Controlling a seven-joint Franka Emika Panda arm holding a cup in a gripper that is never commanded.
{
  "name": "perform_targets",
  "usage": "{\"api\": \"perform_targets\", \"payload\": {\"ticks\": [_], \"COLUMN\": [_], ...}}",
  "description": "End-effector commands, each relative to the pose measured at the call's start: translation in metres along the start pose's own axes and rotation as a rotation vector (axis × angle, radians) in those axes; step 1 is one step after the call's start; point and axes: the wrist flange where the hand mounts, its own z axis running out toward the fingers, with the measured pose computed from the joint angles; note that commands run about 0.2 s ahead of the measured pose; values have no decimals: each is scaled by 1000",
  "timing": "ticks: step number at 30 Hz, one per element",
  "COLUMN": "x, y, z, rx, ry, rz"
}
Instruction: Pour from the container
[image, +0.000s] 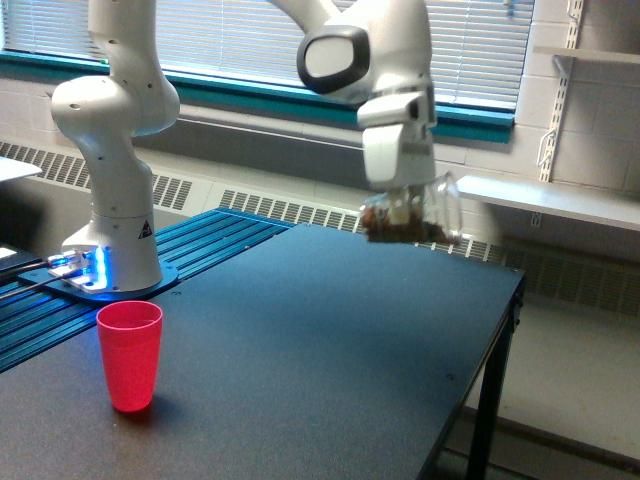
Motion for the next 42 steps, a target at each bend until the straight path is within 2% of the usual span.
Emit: {"api": "perform_targets", "payload": {"ticks": [1, 16, 33, 42], "x": [14, -4, -56, -84], "y": [20, 78, 154, 186], "z": [-18, -23, -34, -40], "rx": [-9, -89, -190, -229], "ry": [43, 61, 71, 63], "rz": [84, 192, 300, 394]}}
